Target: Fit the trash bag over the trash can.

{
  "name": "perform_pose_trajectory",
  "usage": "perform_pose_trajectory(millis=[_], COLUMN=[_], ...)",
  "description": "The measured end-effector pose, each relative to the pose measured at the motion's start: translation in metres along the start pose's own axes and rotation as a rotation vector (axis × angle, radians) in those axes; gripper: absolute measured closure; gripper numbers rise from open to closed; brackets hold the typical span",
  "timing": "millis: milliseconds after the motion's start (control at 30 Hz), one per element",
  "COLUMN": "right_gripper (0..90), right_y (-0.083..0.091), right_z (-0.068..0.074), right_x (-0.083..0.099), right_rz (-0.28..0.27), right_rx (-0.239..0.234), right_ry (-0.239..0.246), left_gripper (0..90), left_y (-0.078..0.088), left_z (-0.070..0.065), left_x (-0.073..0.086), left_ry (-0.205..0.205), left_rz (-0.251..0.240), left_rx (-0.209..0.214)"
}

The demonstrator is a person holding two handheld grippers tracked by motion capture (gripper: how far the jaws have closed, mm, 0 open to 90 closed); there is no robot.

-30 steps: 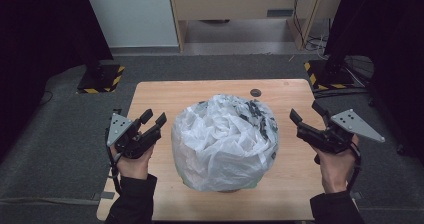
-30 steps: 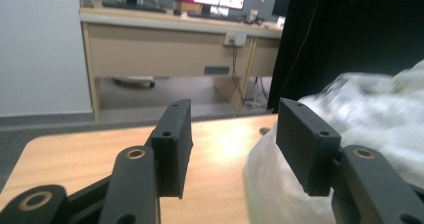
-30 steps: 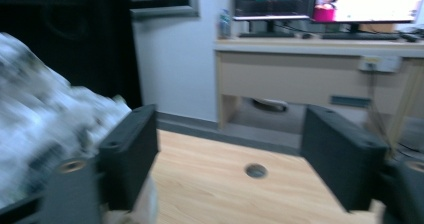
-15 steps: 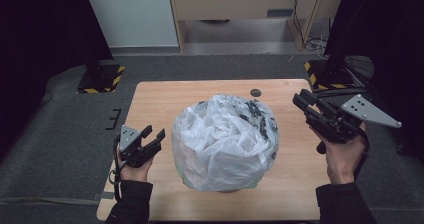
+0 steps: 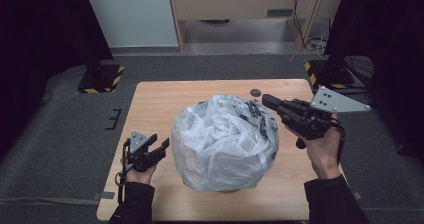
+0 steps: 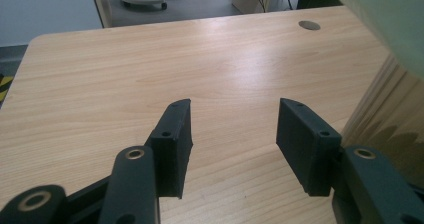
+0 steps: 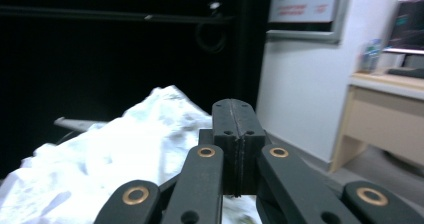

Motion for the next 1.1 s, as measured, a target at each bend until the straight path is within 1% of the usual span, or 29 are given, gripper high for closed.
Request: perform_pose_trajectory(millis=[100,133,200,233,267,367,433,533,633,733,767,800,933,1000,1100], right_gripper=[90.0,90.0,90.0,90.0,90.0,90.0,90.0,90.0,90.0,90.0,90.0,90.0,90.0,90.0,90.0], right_y=[-0.013,-0.016,-0.021,-0.023,-0.024,-0.024,-0.023,-0.020,-0.020,-0.022,-0.021,-0.021,-0.020,-0.019,-0.019], right_z=[0.006,0.006,0.007,0.007,0.007,0.006,0.006,0.007,0.007,0.005,0.005,0.005,0.001,0.000,0.001], right_x=[0.011,0.016,0.029,0.037,0.045,0.061,0.067,0.072,0.078,0.088,0.088,0.088,0.095,0.099,0.100], right_rz=[0.059,0.081,0.137,0.169,0.199,0.254,0.281,0.315,0.350,0.411,0.413,0.417,0.475,0.499,0.504], right_rx=[-0.046,-0.051,-0.070,-0.076,-0.079,-0.099,-0.107,-0.114,-0.117,-0.103,-0.102,-0.101,-0.070,-0.070,-0.080], right_ry=[-0.004,-0.006,-0.006,0.006,0.010,0.007,0.001,0.009,0.020,0.039,0.043,0.032,0.059,0.060,0.041], left_gripper=[48.0,48.0,48.0,48.0,48.1,48.0,48.1,48.0,48.1,48.0,48.0,48.1,48.1,48.0,48.1], left_y=[-0.001,-0.002,-0.002,-0.002,-0.002,-0.003,-0.004,-0.004,-0.005,-0.005,-0.006,-0.006,-0.006,-0.006,-0.006], left_z=[0.001,0.001,0.002,0.003,0.003,0.001,0.000,-0.001,-0.003,-0.003,-0.003,-0.003,-0.003,-0.003,-0.003], left_x=[0.003,0.003,0.004,0.004,0.005,0.006,0.006,0.006,0.007,0.007,0.008,0.008,0.008,0.009,0.009], left_ry=[0.008,0.009,0.009,0.009,0.010,0.005,-0.003,-0.011,-0.019,-0.024,-0.025,-0.027,-0.032,-0.033,-0.033], left_rz=[0.004,0.004,0.007,0.008,0.009,0.014,0.018,0.021,0.023,0.027,0.029,0.030,0.034,0.034,0.035], left_rx=[0.007,0.006,0.006,0.004,0.005,0.008,0.011,0.015,0.018,0.019,0.020,0.020,0.019,0.019,0.020])
Point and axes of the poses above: each handheld gripper's, and its own axes: y roughly backward along the jaws, x roughly out of its underside, z roughly to its left, the point moved 10 cm from there along -y, roughly forward along the jaws, and after that the axes turned 14 degrees about -y, right-handed, at the moved point
